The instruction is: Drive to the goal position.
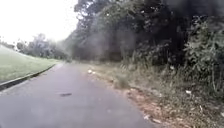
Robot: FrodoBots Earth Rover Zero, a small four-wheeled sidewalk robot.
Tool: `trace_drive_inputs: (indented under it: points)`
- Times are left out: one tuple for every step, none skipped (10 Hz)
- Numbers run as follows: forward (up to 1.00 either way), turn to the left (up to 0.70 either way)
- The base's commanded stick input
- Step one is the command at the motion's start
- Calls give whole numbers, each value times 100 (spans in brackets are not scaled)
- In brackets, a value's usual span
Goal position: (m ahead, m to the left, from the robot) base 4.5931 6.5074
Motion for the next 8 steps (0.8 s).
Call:
trace_drive_inputs:
  points:
    - [70,14]
    - [70,3]
    - [70,0]
    - [70,0]
    - [70,5]
    - [70,17]
    - [70,27]
    - [70,27]
